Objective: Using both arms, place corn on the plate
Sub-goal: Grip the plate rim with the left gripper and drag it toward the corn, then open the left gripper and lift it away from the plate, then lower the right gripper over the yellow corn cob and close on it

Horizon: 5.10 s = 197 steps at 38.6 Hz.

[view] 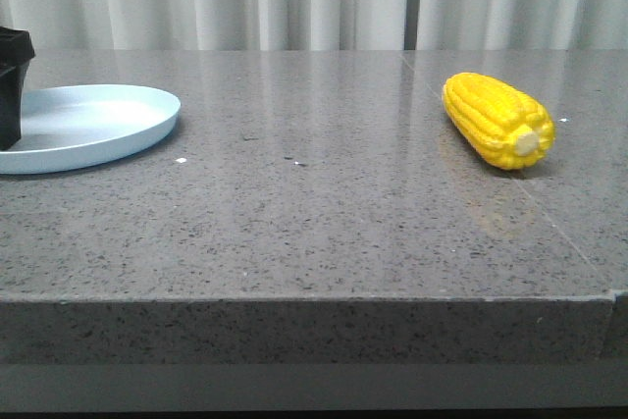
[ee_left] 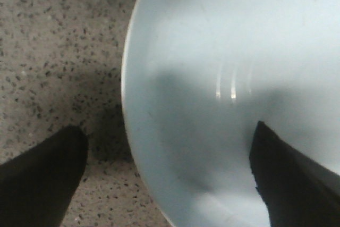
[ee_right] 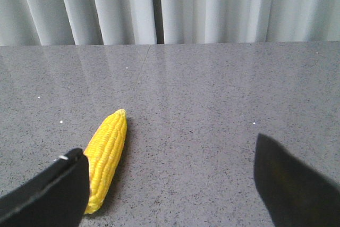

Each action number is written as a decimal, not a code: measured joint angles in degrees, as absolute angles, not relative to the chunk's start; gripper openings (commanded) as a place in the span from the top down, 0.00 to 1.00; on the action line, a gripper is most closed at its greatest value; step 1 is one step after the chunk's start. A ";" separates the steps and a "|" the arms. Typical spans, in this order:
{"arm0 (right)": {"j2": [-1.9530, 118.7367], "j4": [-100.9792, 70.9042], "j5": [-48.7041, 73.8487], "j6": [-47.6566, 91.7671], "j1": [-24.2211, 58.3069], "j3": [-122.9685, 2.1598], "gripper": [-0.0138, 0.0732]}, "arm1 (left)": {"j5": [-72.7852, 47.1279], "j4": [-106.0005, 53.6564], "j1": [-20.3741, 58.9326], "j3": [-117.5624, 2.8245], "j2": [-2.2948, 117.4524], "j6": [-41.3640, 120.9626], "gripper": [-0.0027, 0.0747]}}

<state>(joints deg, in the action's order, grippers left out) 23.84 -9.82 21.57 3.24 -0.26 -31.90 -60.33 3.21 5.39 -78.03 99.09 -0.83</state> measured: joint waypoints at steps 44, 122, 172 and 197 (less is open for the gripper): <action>23.84 -9.82 21.60 3.24 -0.26 -31.90 0.10 | -62.17 -9.85 7.24 -86.12 93.30 0.00 0.99; 23.84 -9.82 21.70 3.24 -0.26 -31.90 0.10 | -40.55 9.14 8.32 -51.32 48.17 -5.85 0.99; 41.12 -15.23 27.00 3.24 -0.26 -42.01 0.16 | -26.54 9.67 8.32 -22.76 3.03 -5.85 0.99; 87.04 -22.89 40.99 3.24 7.94 -66.85 0.16 | -26.54 9.67 8.32 -22.76 3.03 -5.85 0.99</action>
<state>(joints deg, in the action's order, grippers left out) 87.04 -22.89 40.99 3.24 7.94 -66.85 -26.54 9.67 8.32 -22.76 3.03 -5.85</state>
